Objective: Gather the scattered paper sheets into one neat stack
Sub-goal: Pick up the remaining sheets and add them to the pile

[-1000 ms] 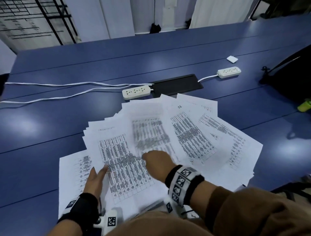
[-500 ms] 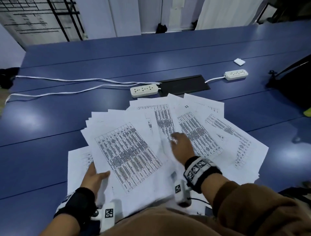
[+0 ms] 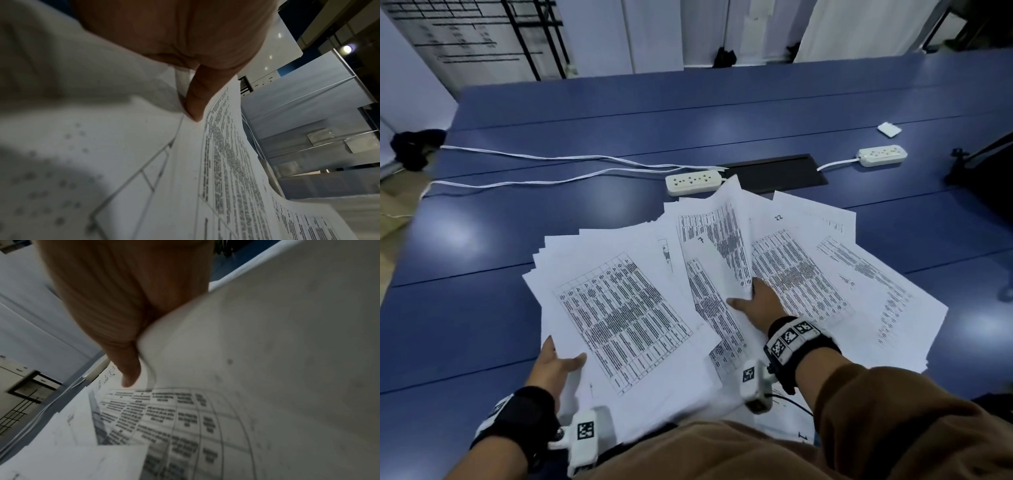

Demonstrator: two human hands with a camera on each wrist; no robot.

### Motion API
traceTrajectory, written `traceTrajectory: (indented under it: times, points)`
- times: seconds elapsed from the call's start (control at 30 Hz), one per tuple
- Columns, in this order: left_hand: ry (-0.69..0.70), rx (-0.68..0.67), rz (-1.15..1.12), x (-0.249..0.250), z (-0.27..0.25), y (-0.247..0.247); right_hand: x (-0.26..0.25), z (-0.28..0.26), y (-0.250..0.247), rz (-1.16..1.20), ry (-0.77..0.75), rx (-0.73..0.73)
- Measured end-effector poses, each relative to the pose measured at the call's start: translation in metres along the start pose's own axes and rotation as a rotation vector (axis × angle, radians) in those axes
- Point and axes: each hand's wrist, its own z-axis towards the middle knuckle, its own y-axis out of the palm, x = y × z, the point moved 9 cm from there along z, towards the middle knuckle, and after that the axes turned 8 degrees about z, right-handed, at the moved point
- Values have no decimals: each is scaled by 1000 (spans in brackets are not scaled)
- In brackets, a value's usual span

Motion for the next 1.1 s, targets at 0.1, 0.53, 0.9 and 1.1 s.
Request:
traceTrajectory:
  times: [0.1, 0.53, 0.9, 1.1]
  points:
    - [3, -27, -32, -1, 1, 3, -5, -2, 4, 32, -40, 19]
    - [-26, -163, -78, 13, -11, 66, -138, -61, -145, 379, -465, 664]
    - [-17, -168, 68, 31, -22, 105, -35, -35, 11, 276, -57, 166]
    - [111, -6, 291, 28, -17, 96, -12, -26, 27, 406, 7, 47]
